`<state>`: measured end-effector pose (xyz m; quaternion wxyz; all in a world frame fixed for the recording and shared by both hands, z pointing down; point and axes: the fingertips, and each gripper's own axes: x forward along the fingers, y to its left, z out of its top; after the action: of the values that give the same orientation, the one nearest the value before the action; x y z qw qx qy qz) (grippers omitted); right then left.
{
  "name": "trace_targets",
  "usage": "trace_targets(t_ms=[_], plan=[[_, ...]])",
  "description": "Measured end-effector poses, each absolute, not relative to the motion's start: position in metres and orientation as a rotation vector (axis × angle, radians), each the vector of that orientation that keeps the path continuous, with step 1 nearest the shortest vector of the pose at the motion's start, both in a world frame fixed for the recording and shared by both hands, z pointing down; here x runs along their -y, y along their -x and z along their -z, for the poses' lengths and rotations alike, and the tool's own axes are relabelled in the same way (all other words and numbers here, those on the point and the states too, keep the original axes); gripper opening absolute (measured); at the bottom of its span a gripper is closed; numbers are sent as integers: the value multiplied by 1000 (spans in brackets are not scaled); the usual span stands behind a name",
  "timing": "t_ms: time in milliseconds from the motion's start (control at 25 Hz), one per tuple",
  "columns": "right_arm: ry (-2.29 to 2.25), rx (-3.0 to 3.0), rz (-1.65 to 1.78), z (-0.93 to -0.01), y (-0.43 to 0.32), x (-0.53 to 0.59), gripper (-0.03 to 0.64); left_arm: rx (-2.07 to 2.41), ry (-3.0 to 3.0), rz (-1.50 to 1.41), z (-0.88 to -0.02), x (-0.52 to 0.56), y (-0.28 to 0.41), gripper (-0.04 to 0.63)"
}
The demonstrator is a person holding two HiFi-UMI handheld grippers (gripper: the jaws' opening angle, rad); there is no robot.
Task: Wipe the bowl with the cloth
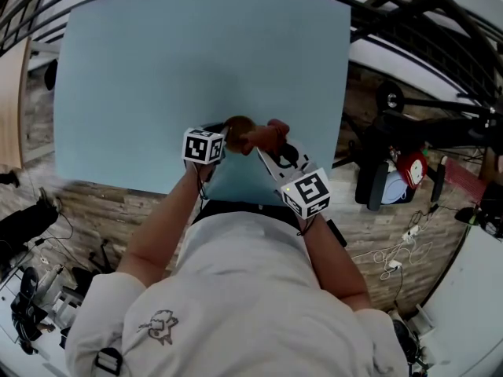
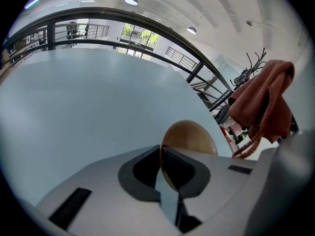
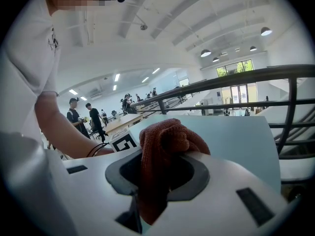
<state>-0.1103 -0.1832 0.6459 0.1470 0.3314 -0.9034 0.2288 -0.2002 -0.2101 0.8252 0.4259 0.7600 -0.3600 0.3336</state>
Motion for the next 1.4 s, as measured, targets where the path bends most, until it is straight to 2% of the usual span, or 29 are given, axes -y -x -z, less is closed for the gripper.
trace_targets(t_ms=[360,1000,1400], plan=[[-945,2607,-624,-639,114,180,107,954,-1989,-804,-788,219,190,21],[-958,2608,-439,-599,110,181,109,1045,-2227,-632,-655,233,145,21],[-1048,2392,-143,-562,99,216,107,1167,-2404,-586,-569,245,130,21]])
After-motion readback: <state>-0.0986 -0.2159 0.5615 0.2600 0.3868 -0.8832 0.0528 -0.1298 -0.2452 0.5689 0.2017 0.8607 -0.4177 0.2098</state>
